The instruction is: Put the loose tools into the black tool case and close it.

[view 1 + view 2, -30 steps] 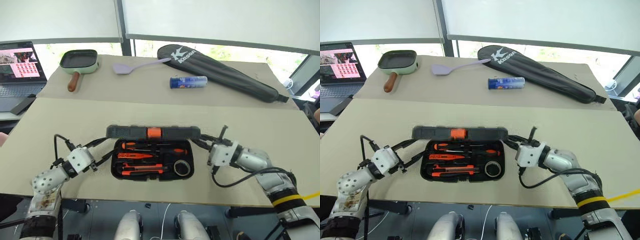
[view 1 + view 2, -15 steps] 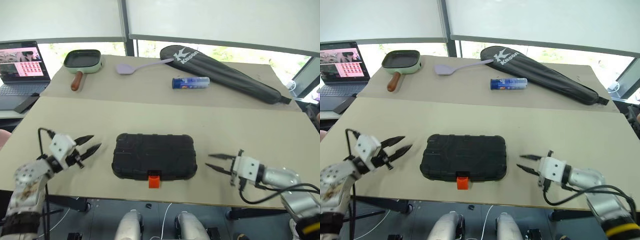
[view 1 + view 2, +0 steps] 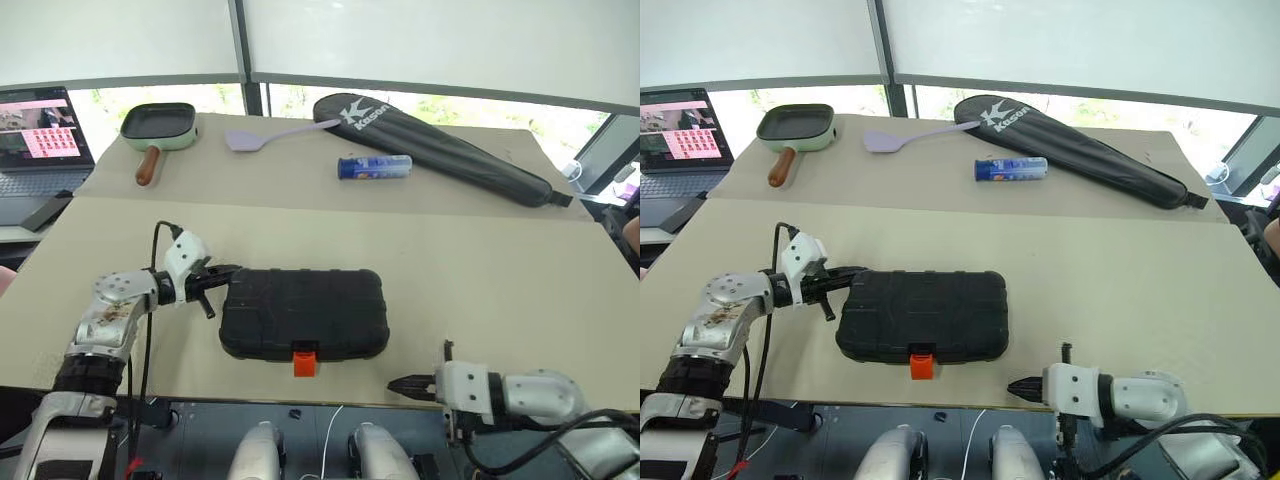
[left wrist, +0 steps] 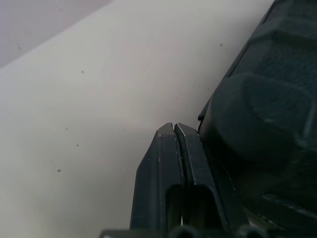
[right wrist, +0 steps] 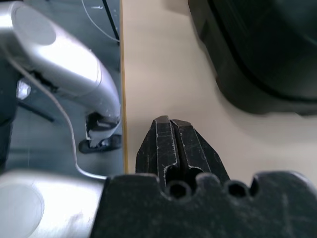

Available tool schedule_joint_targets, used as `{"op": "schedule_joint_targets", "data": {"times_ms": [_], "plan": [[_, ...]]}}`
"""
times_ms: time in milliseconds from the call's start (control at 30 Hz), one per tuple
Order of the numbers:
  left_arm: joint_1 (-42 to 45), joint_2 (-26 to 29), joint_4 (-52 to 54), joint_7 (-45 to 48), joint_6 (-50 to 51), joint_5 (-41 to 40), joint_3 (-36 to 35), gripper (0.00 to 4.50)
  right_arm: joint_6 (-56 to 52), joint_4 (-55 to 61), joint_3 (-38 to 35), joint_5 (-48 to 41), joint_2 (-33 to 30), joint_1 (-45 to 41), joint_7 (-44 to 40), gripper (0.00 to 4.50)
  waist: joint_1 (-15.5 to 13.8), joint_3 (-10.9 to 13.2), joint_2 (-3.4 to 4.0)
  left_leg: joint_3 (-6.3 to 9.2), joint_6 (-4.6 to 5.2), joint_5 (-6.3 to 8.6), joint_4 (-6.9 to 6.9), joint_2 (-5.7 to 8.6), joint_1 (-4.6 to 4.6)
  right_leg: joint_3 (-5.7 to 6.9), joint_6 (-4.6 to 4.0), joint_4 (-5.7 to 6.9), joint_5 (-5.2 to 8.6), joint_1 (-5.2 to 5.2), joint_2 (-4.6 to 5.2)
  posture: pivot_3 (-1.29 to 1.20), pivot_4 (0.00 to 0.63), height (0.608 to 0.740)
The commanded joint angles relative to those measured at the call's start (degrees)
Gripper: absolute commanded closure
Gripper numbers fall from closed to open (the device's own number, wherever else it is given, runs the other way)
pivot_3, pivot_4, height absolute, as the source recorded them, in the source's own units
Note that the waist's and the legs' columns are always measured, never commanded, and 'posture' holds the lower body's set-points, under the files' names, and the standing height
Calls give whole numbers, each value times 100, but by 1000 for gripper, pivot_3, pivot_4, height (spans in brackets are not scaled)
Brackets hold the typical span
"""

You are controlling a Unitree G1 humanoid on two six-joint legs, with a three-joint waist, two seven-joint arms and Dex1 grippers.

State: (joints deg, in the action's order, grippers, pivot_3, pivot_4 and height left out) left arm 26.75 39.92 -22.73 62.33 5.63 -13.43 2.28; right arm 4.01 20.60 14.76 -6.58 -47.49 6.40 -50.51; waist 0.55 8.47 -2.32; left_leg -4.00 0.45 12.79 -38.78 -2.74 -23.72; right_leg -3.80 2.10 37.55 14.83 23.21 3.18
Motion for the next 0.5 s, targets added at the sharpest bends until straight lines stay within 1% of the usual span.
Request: {"op": "schedule_joint_targets", "data": {"times_ms": [33, 133, 267, 400, 500], "plan": [[85, -114, -57, 345, -212, 111, 223, 4393, -260, -75, -50, 282, 178, -264, 192, 4500, -20, 0, 1, 0, 0, 0, 0, 1, -1, 0, 0, 0, 0, 0, 1, 0, 150, 740], [43, -120, -40, 533, -128, 4, 160, 4393, -316, -175, -67, 344, 413, -515, 278, 4500, -56, -1, -6, 2, 2, 1, 1, 6, -5, 2, 6, -3, 4, 0, 8, 0, 150, 740], [-221, -60, 208, 596, 38, -135, -10, 4393, -392, -555, -81, 527, 742, -988, 378, 4500, -46, 0, -6, 1, 2, 1, -4, 5, -4, 2, 6, 1, 3, 1, 8, 0, 150, 740], [-818, -28, 829, 474, 302, -434, -365, 4393, -361, -1249, -123, 636, 1103, -1704, 478, 4500, 30, 1, -7, 1, 2, 1, -2, -1, -4, 1, 3, 4, 3, 5, 4, 0, 150, 740], [-1193, -131, 1357, 327, 501, -712, -594, 4393, -173, -1881, -126, 734, 1299, -2180, 527, 4500, 29, 3, -5, 2, 2, 1, 1, -2, -5, 1, 1, 8, 4, 9, 5, 0, 150, 740]]}}
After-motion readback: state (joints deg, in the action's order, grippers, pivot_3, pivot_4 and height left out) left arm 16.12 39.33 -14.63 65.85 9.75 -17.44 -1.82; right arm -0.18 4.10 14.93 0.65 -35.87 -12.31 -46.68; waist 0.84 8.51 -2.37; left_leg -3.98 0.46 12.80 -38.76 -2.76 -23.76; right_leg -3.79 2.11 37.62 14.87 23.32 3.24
